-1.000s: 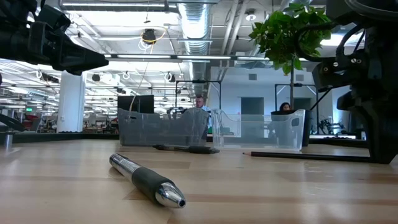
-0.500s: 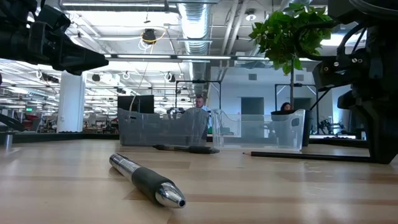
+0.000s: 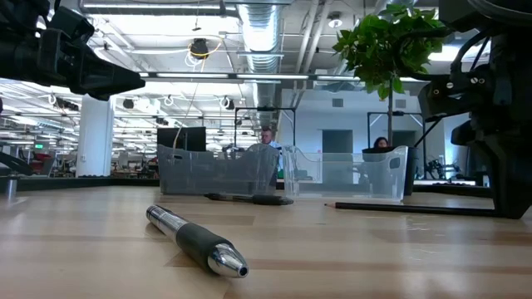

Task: Sort pens & pencils
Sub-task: Put the black colored pencil into the transparent bin

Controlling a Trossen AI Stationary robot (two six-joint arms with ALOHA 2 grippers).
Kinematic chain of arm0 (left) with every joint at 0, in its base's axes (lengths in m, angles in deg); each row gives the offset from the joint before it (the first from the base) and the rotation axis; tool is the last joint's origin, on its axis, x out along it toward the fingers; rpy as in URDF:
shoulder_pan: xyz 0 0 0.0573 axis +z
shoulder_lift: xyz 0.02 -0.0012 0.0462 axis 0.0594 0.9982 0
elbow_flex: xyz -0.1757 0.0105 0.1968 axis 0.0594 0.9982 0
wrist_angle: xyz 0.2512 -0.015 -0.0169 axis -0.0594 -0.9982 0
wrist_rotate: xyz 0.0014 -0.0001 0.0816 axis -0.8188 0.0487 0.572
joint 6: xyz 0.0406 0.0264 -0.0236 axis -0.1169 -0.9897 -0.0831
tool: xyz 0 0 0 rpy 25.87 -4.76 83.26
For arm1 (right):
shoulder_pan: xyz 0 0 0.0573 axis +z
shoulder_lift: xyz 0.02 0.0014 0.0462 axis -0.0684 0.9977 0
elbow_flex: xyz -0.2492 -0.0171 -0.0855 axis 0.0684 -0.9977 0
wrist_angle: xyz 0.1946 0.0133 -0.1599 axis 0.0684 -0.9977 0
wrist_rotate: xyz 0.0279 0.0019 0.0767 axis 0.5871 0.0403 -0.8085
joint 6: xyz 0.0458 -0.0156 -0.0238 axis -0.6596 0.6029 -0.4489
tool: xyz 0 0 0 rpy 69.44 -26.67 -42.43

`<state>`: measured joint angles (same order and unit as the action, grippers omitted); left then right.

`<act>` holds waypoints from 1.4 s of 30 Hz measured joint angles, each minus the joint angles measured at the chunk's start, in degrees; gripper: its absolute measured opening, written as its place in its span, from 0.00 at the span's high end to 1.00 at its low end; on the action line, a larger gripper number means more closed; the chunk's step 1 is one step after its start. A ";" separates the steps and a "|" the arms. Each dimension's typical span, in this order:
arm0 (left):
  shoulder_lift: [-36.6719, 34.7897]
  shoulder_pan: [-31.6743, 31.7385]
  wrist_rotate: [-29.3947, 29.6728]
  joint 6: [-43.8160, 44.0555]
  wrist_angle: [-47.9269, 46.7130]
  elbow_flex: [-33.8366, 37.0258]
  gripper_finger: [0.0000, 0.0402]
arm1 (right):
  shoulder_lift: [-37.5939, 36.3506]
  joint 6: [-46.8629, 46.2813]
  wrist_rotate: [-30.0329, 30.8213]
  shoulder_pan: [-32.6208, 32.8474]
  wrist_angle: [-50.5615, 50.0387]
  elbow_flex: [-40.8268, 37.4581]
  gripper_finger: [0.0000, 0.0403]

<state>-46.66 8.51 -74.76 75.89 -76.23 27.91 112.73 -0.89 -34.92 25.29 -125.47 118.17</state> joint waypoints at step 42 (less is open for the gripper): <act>0.00 0.00 0.44 -0.50 0.00 0.00 0.57 | -4.50 12.55 7.53 -13.29 -27.12 18.91 0.86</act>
<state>-46.66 8.51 -74.32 75.39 -76.23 27.91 108.23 11.66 -27.39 12.00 -152.59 137.07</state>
